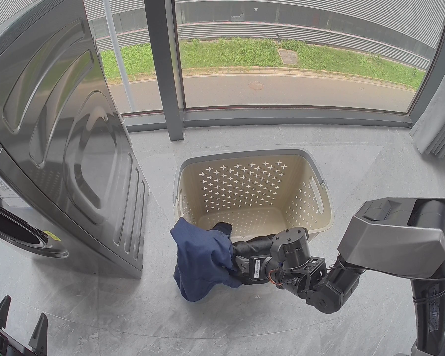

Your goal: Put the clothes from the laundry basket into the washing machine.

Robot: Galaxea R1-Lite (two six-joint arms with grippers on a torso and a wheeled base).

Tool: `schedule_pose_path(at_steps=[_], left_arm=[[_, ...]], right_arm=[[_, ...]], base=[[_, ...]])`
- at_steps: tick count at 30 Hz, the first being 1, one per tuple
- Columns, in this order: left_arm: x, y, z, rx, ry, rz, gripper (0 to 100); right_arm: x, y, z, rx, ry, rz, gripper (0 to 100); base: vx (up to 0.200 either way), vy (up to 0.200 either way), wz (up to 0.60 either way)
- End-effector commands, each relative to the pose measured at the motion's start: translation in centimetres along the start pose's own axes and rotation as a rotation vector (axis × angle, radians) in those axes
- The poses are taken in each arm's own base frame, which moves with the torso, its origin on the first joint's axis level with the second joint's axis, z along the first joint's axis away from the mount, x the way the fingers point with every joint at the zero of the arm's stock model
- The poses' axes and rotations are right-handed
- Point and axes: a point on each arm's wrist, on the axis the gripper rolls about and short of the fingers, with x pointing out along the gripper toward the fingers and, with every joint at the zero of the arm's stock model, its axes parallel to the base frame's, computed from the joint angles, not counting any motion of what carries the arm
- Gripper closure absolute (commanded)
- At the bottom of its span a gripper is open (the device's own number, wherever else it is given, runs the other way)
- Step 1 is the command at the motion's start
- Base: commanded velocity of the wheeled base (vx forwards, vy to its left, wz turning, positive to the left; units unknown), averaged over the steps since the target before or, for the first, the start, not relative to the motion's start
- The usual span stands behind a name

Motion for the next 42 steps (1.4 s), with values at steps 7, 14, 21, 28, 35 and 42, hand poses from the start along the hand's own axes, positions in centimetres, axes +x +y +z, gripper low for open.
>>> schedule_pose_path(at_steps=[7, 14, 21, 28, 35, 42], left_arm=[[0.0, 0.0, -0.4, -0.002, 0.005, 0.001, 0], [0.0, 0.0, -0.4, -0.002, 0.006, 0.001, 0], [0.0, 0.0, -0.4, -0.002, 0.005, 0.001, 0], [0.0, 0.0, -0.4, 0.000, 0.005, 0.001, 0], [0.0, 0.0, -0.4, 0.000, 0.006, 0.001, 0], [0.0, 0.0, -0.4, -0.002, 0.005, 0.001, 0]], right_arm=[[0.9, 0.0, 0.1, 0.006, -0.015, 0.002, 100], [0.7, 0.3, 0.6, 0.020, -0.064, 0.035, 100], [-2.3, 0.5, 1.5, 0.044, -0.063, 0.054, 100], [-9.4, 0.3, 4.5, 0.058, -0.138, 0.099, 100], [-12.8, 0.0, 5.9, 0.080, -0.203, 0.125, 100], [-13.2, 0.2, 6.6, 0.095, -0.270, 0.150, 100]], base=[[0.000, 0.000, 0.00], [0.000, 0.000, 0.00], [0.000, 0.000, 0.00], [0.000, 0.000, 0.00], [0.000, 0.000, 0.00], [0.000, 0.000, 0.00]])
